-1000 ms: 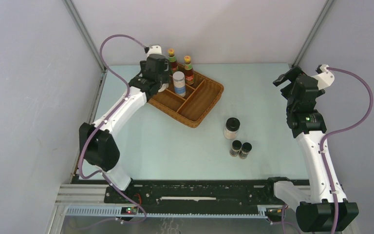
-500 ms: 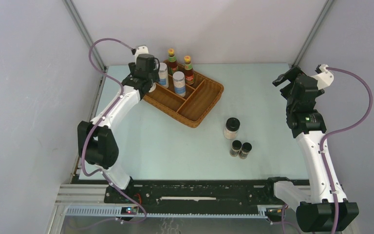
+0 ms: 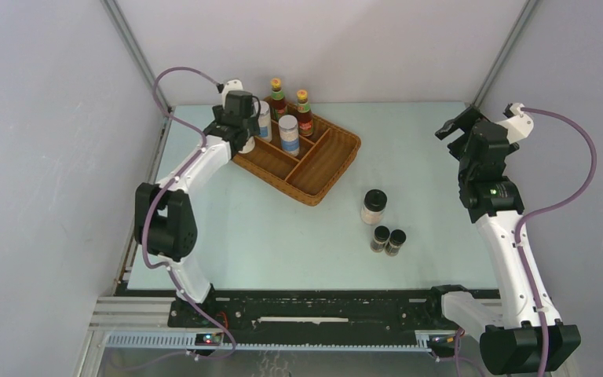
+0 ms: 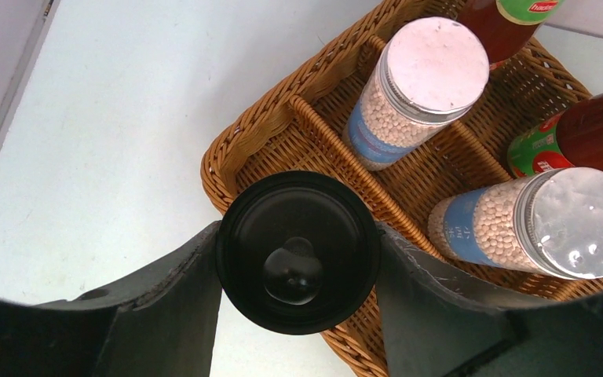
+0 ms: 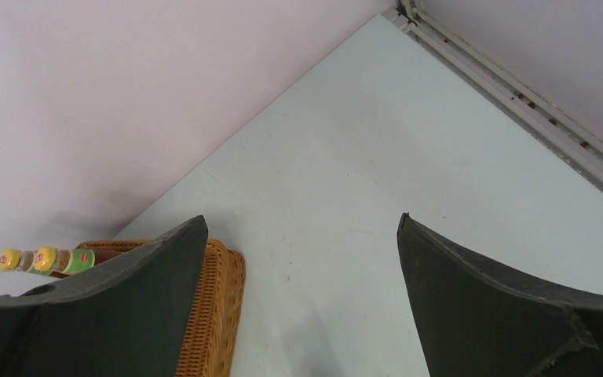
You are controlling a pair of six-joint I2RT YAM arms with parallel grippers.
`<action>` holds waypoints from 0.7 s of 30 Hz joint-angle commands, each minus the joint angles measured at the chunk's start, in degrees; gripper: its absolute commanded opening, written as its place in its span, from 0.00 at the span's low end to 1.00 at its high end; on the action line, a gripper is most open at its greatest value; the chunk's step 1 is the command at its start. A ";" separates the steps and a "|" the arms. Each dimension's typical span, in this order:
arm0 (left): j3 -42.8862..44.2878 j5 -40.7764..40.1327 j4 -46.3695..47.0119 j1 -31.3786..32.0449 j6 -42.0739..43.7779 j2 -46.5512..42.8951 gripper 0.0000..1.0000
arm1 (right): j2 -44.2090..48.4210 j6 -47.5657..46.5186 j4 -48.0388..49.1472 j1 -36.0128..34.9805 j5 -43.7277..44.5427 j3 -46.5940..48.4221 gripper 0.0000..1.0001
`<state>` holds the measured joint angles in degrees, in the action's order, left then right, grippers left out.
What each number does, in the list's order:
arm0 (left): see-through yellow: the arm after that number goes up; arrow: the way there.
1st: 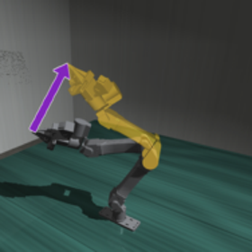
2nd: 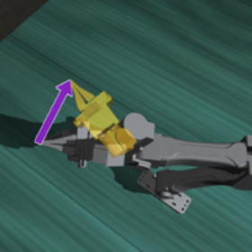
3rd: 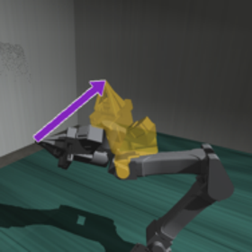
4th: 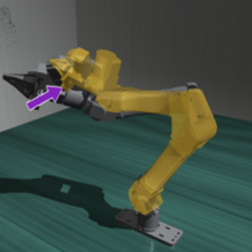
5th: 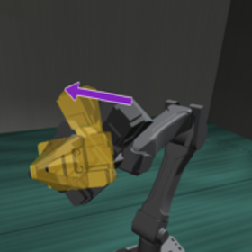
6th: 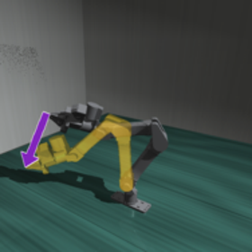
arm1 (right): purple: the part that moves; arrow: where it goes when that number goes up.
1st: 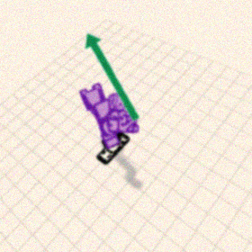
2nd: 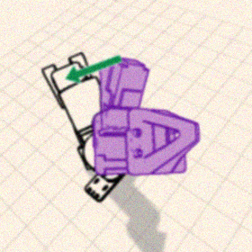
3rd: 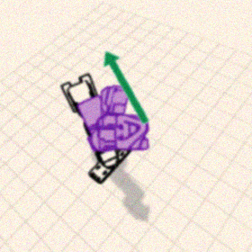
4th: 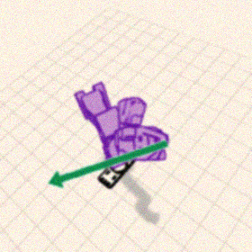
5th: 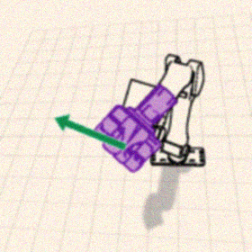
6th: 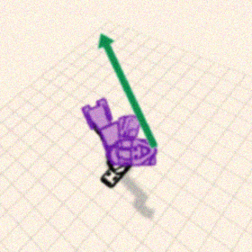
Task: Organize the condiment bottles
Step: Place the bottle in the storage box.
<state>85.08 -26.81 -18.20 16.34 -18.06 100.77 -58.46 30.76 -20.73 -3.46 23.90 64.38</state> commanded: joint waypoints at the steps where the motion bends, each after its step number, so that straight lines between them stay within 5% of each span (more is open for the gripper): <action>1: 0.22 -0.24 4.55 -0.82 -1.26 0.40 0.00 | 0.03 -0.93 0.96 -0.65 1.75 0.08 0.99; 21: 3.24 1.73 4.56 -2.70 -0.74 4.90 0.00 | -0.65 -1.41 1.53 -1.96 2.91 0.13 0.99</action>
<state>85.19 -25.28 -16.84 14.31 -18.04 105.03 -59.29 30.13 -20.71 -4.86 25.15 64.38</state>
